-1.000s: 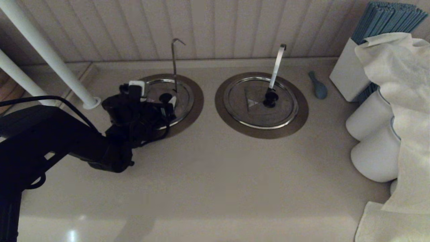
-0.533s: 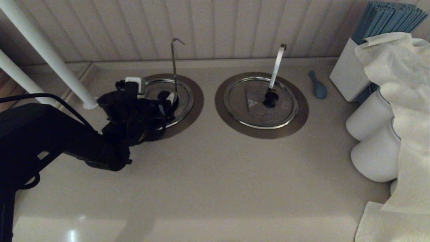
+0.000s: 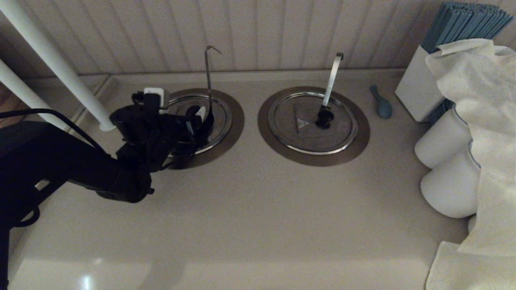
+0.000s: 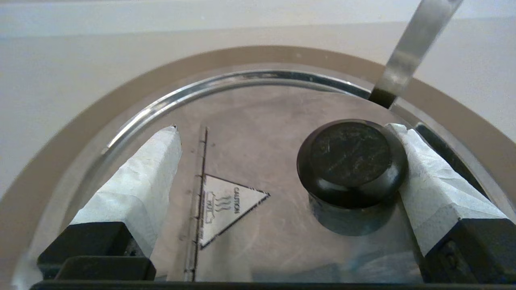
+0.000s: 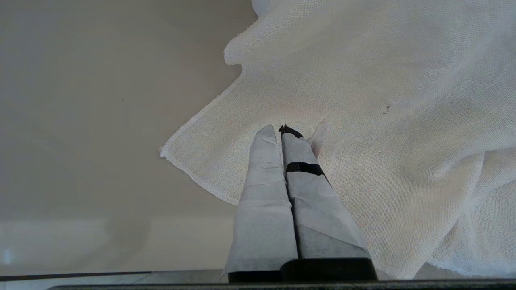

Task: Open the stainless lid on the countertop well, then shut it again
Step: Open the lid

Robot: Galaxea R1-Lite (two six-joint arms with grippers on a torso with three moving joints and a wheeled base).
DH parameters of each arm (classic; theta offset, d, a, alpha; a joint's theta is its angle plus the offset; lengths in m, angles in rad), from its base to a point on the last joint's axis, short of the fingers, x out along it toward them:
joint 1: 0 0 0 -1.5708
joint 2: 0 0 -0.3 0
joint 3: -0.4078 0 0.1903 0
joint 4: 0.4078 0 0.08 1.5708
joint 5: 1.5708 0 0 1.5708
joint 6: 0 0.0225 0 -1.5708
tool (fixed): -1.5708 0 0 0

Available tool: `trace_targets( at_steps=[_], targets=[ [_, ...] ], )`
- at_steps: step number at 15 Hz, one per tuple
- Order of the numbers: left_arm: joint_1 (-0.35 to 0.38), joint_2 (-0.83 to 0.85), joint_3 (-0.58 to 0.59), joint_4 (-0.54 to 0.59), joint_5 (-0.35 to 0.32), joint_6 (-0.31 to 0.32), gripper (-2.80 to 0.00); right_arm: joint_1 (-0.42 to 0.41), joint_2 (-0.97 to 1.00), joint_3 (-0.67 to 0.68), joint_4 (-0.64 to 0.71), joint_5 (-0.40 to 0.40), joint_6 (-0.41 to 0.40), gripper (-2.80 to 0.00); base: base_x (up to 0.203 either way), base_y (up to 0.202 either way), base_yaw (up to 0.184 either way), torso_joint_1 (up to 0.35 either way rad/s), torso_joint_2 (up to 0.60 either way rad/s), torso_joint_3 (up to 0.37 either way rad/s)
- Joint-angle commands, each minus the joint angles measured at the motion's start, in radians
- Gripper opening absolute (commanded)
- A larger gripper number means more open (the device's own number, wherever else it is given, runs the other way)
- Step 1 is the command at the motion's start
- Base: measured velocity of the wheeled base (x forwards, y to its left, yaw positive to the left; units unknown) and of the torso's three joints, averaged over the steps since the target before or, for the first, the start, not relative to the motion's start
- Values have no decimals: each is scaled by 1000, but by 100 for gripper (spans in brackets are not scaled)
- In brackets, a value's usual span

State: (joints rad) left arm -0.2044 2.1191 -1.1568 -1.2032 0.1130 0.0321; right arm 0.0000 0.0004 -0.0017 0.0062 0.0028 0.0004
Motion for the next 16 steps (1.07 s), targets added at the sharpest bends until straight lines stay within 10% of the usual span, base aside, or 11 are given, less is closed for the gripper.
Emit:
trace_targets(
  at_steps=[1, 16],
  targets=[
    [7, -14, 0, -7, 2, 0, 0, 1, 0, 0, 0, 0, 0, -280, 0, 0, 0, 0, 0, 0],
    [88, -19, -46, 17, -6, -18, 0, 1, 1, 1, 0, 0, 0, -280, 0, 0, 0, 0, 0, 0]
  ],
)
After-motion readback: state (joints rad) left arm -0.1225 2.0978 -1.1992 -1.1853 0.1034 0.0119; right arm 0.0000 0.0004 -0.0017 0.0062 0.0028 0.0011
